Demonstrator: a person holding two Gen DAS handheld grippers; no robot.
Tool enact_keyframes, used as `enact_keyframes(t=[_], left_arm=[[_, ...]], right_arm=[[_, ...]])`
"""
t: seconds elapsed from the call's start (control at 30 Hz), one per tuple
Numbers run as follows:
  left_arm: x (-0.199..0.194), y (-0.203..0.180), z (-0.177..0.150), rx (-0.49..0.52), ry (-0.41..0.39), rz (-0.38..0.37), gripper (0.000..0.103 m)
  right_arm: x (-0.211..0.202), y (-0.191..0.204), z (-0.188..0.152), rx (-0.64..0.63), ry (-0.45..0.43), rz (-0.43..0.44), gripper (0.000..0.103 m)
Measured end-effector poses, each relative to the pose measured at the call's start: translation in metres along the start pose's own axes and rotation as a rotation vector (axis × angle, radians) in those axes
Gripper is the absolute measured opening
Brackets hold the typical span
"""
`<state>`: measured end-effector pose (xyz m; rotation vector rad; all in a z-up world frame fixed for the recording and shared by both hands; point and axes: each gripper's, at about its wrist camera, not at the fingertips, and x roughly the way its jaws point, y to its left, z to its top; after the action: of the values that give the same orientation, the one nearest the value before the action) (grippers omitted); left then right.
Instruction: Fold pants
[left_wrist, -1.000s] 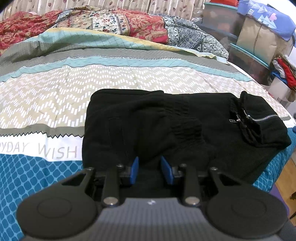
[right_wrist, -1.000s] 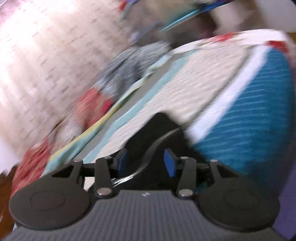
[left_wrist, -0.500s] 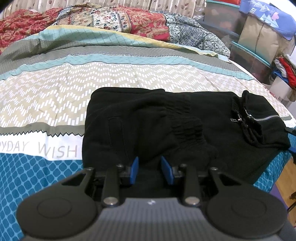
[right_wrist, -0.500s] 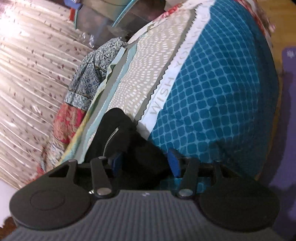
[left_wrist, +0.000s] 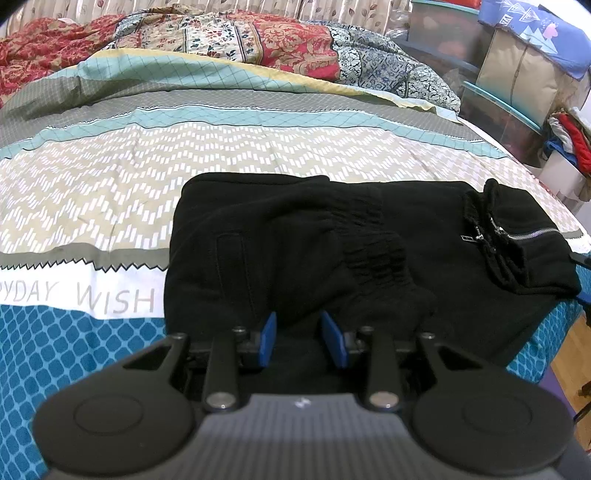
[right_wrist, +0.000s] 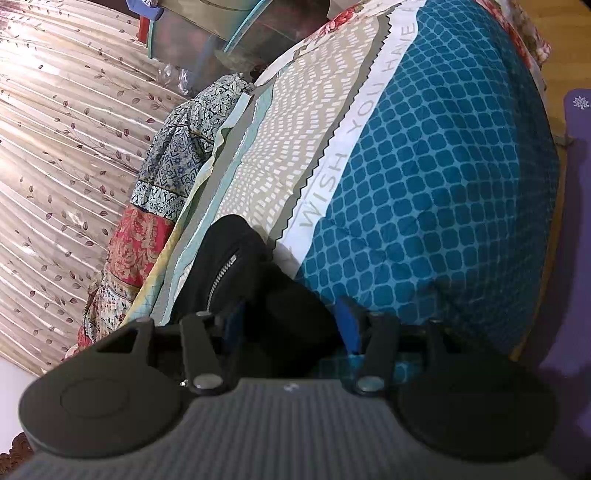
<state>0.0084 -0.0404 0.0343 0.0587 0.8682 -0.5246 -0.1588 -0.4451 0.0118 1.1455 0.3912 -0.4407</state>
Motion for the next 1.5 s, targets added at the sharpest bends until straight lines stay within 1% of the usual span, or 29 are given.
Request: enact_keyframes(t=[0.1, 0.23, 0.33, 0.4, 0.6, 0.63, 0.7, 0.77, 0.8, 0.83, 0.87, 0.9, 0.93, 0.97, 1.0, 1.07, 1.13, 1.17, 1.23, 1.27, 1.3, 1.33, 1.37, 1.4, 1.43, 1.5], left_arm=[[0.000, 0.000, 0.000, 0.002, -0.001, -0.003, 0.030], [-0.001, 0.001, 0.001, 0.004, 0.006, -0.007, 0.030], [-0.001, 0.001, 0.001, 0.008, 0.009, -0.007, 0.030], [-0.001, 0.001, 0.002, 0.008, 0.011, -0.007, 0.030], [0.000, 0.002, 0.004, 0.013, 0.020, -0.002, 0.030], [0.000, 0.002, 0.004, 0.015, 0.021, -0.001, 0.030], [0.001, 0.001, 0.005, 0.021, 0.024, 0.002, 0.030], [0.002, 0.000, 0.006, 0.024, 0.027, 0.006, 0.030], [0.002, 0.000, 0.007, 0.024, 0.027, 0.007, 0.030], [0.002, 0.000, 0.007, 0.024, 0.028, 0.009, 0.030], [0.003, -0.001, 0.007, 0.024, 0.028, 0.010, 0.031], [0.003, -0.001, 0.008, 0.024, 0.029, 0.010, 0.031], [0.003, -0.002, 0.009, 0.024, 0.032, 0.009, 0.031], [0.002, -0.001, 0.010, 0.020, 0.037, 0.004, 0.031], [0.000, 0.001, 0.013, 0.005, 0.043, -0.005, 0.031], [-0.007, 0.012, 0.021, -0.069, 0.049, -0.038, 0.030], [-0.021, 0.024, 0.030, -0.157, 0.011, -0.089, 0.028], [-0.030, 0.031, 0.036, -0.209, -0.015, -0.127, 0.028], [-0.042, 0.037, 0.050, -0.283, -0.051, -0.228, 0.028], [-0.046, 0.036, 0.057, -0.291, -0.065, -0.265, 0.030], [-0.049, 0.031, 0.065, -0.276, -0.072, -0.287, 0.033], [-0.050, 0.025, 0.073, -0.251, -0.071, -0.296, 0.047], [-0.049, 0.017, 0.080, -0.221, -0.063, -0.303, 0.069], [-0.046, 0.008, 0.087, -0.192, -0.047, -0.316, 0.080], [-0.041, 0.001, 0.092, -0.170, -0.026, -0.346, 0.092], [-0.027, -0.007, 0.095, -0.168, 0.014, -0.411, 0.094]], right_arm=[[-0.003, 0.001, 0.002, -0.004, -0.006, 0.011, 0.056], [-0.017, -0.001, 0.007, 0.016, -0.083, 0.076, 0.058], [-0.022, 0.000, 0.015, -0.009, -0.111, 0.094, 0.069], [-0.021, 0.000, 0.019, -0.033, -0.113, 0.089, 0.069], [0.001, 0.000, 0.021, -0.045, -0.061, 0.090, 0.071], [0.006, 0.000, 0.019, -0.058, -0.050, 0.083, 0.073], [0.017, -0.002, 0.014, -0.085, -0.010, 0.062, 0.074], [0.022, 0.001, 0.007, -0.122, 0.001, 0.082, 0.074], [0.026, 0.005, 0.004, -0.144, 0.028, 0.092, 0.072], [0.028, 0.011, 0.002, -0.170, 0.044, 0.083, 0.067], [0.031, 0.017, -0.001, -0.213, 0.054, 0.052, 0.041], [0.034, 0.023, -0.002, -0.240, 0.073, 0.037, 0.027], [0.033, 0.027, -0.003, -0.247, 0.066, 0.027, 0.026], [0.030, 0.033, -0.004, -0.260, 0.055, 0.038, 0.023], [0.026, 0.041, -0.006, -0.286, 0.040, 0.052, 0.023], [0.017, 0.063, -0.012, -0.364, 0.014, 0.071, 0.022], [0.010, 0.087, -0.020, -0.449, -0.001, 0.102, 0.022], [0.006, 0.102, -0.028, -0.507, -0.006, 0.121, 0.022], [0.003, 0.130, -0.047, -0.630, -0.001, 0.160, 0.022], [0.003, 0.145, -0.059, -0.700, 0.008, 0.180, 0.022], [0.003, 0.158, -0.073, -0.764, 0.021, 0.198, 0.022], [0.005, 0.169, -0.086, -0.811, 0.036, 0.212, 0.022], [0.007, 0.179, -0.100, -0.850, 0.057, 0.228, 0.022], [0.010, 0.188, -0.114, -0.882, 0.084, 0.248, 0.022], [0.015, 0.196, -0.129, -0.916, 0.110, 0.267, 0.022], [0.022, 0.208, -0.157, -0.999, 0.155, 0.295, 0.022]])
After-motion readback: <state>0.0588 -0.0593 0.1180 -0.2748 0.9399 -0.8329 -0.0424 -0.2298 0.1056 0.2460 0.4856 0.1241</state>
